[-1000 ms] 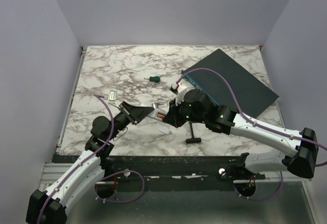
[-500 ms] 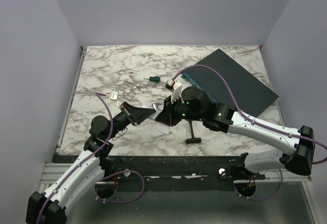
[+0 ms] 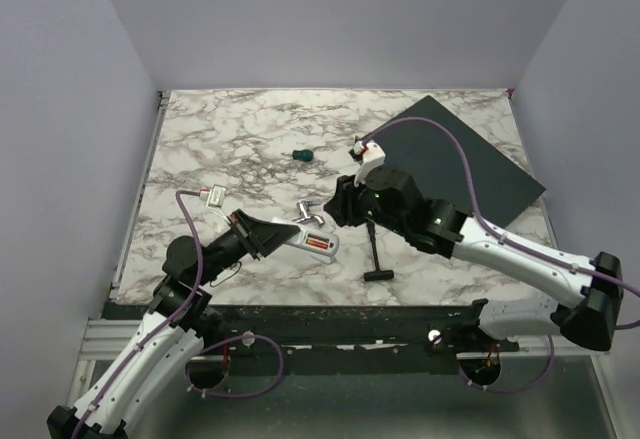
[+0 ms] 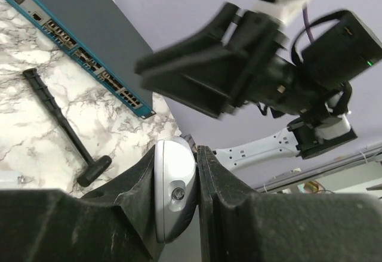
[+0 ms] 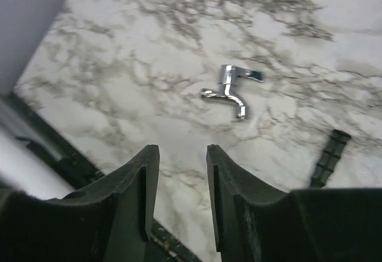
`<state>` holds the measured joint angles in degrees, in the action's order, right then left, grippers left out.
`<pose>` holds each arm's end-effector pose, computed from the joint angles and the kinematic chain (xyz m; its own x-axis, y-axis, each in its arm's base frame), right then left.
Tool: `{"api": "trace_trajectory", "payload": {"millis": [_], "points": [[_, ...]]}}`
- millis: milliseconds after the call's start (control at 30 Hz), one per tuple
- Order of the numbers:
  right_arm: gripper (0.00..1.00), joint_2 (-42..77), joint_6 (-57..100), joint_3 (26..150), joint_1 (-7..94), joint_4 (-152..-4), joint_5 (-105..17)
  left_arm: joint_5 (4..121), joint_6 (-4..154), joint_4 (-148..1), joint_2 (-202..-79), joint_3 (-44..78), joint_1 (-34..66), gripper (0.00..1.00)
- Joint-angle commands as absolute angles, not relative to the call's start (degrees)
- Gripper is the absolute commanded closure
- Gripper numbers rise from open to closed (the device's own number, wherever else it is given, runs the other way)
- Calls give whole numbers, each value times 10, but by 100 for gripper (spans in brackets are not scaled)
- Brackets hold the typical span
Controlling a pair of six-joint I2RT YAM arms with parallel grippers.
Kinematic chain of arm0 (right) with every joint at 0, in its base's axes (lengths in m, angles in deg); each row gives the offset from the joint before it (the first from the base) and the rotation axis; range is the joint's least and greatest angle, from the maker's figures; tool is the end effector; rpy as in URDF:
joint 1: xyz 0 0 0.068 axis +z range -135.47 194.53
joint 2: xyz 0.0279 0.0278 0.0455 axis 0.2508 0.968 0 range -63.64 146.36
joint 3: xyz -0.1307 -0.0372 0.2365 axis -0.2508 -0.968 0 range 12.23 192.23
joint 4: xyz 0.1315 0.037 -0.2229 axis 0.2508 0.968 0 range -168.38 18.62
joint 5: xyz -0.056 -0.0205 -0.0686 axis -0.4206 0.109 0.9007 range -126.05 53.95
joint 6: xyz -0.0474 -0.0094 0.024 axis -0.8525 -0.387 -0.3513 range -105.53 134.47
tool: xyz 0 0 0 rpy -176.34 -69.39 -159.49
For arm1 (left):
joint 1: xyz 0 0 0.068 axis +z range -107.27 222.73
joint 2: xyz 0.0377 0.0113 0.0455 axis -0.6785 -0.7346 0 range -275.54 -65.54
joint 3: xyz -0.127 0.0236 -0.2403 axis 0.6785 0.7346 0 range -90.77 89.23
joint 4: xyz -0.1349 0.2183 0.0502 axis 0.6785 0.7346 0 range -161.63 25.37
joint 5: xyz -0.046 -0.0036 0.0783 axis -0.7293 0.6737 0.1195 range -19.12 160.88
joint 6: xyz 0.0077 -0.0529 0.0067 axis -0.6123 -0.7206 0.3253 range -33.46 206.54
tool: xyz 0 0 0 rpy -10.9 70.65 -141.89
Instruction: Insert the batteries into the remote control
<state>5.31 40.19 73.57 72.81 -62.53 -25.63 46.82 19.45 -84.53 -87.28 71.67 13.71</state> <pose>0.1506 0.2314 0.3434 -0.5137 -0.0195 -0.8577 -0.5844 0.7399 0.3332 0.1056 -0.0752 0.2694 -0.6809 -0.5842 -0.4417 0.4316 0.1671 -0.8864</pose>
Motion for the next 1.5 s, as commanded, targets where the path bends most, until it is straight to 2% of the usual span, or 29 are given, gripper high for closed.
{"api": "trace_trajectory", "payload": {"millis": [0, 133, 333, 500, 733, 1033, 1100, 1167, 1467], "points": [[51, 135, 422, 770, 656, -557, -154, 493, 210, -755, -832, 704, 136, 100], [41, 221, 461, 795, 572, -569, -154, 502, 210, -718, -793, 704, 136, 100], [34, 347, 544, 872, 562, -582, -72, 495, 211, -656, -757, 698, 138, 100], [22, 434, 601, 939, 561, -576, -29, 491, 214, -629, -739, 691, 138, 100], [19, 558, 678, 1058, 560, -524, 64, 477, 225, -605, -735, 665, 139, 100], [15, 725, 814, 1284, 559, -324, 146, 495, 284, -514, -724, 604, 139, 100], [4, 745, 834, 1307, 559, -308, 150, 496, 286, -507, -721, 600, 140, 100], [1, 758, 842, 1322, 559, -301, 157, 490, 283, -511, -720, 598, 140, 100], [0, 772, 855, 1325, 557, -301, 191, 483, 267, -518, -718, 605, 140, 100]]}}
